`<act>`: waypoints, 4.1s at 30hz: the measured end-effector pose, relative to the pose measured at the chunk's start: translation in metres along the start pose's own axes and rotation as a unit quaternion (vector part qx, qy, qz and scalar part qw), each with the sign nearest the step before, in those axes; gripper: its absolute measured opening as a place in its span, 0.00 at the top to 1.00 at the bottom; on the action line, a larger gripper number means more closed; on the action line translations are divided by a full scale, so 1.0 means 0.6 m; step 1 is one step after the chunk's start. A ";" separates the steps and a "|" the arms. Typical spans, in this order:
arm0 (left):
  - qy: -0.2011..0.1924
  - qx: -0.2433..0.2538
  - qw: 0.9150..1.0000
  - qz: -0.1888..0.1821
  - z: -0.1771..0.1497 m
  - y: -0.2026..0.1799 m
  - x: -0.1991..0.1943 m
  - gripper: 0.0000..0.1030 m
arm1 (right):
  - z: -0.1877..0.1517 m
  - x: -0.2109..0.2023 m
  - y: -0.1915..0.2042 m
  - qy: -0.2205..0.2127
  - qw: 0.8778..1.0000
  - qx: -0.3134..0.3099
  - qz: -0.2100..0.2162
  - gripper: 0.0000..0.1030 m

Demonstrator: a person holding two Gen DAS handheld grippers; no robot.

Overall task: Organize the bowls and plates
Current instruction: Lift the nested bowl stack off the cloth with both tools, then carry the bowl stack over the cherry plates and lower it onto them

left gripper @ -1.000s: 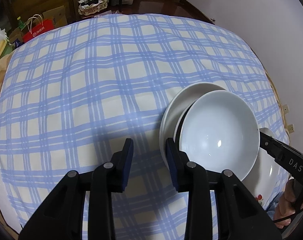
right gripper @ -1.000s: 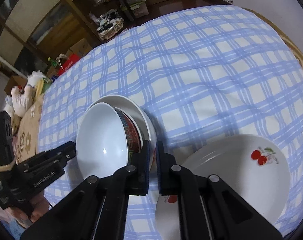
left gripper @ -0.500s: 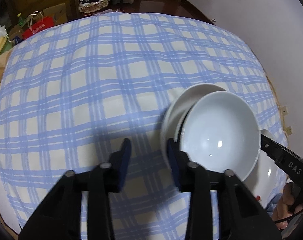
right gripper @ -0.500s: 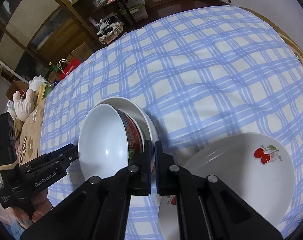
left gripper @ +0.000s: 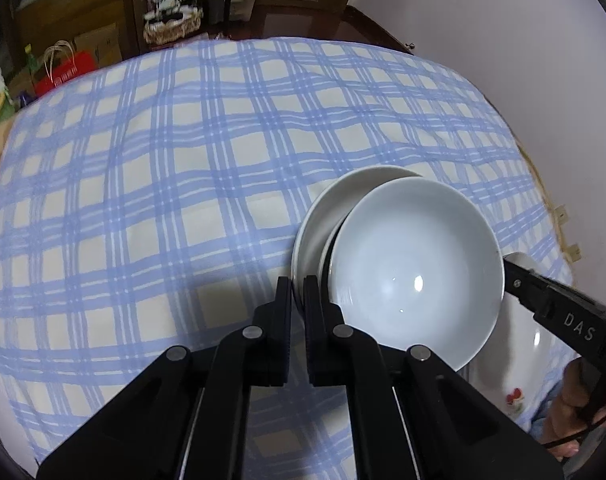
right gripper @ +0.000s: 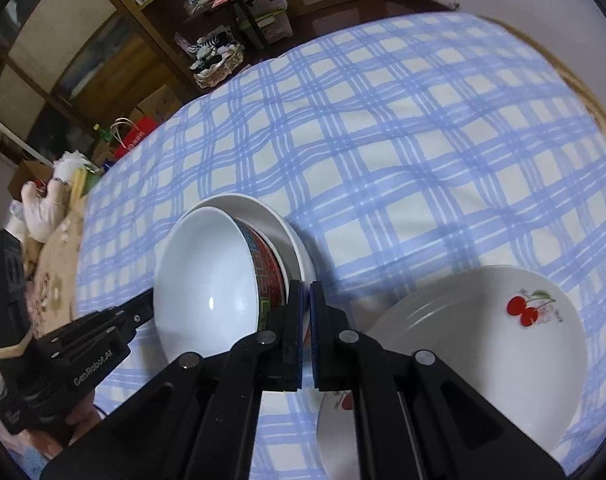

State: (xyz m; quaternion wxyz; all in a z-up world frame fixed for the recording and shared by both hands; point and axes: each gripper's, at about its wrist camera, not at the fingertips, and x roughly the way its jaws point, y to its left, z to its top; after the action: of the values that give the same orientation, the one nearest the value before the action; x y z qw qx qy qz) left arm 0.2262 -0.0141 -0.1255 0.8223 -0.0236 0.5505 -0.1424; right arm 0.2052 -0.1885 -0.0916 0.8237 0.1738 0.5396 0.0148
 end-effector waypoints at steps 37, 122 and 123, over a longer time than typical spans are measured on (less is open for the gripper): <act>0.000 -0.005 1.000 0.005 0.002 0.001 0.001 0.90 | -0.002 0.011 0.004 -0.011 0.999 -0.010 -0.033 0.94; -0.020 -0.043 0.998 -0.049 0.008 0.029 -0.020 0.96 | -0.004 -0.015 0.021 0.008 1.000 0.001 -0.021 0.94; -0.022 -0.040 0.998 -0.048 0.007 0.026 -0.023 0.96 | -0.004 -0.018 0.022 0.008 1.000 -0.001 -0.021 0.94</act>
State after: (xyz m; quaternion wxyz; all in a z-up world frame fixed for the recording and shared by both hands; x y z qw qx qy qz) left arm 0.2287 0.0040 -0.1146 0.8249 -0.0862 0.5356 -0.1590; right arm 0.2008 -0.1776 -0.0790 0.8196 0.1617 0.5496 -0.0003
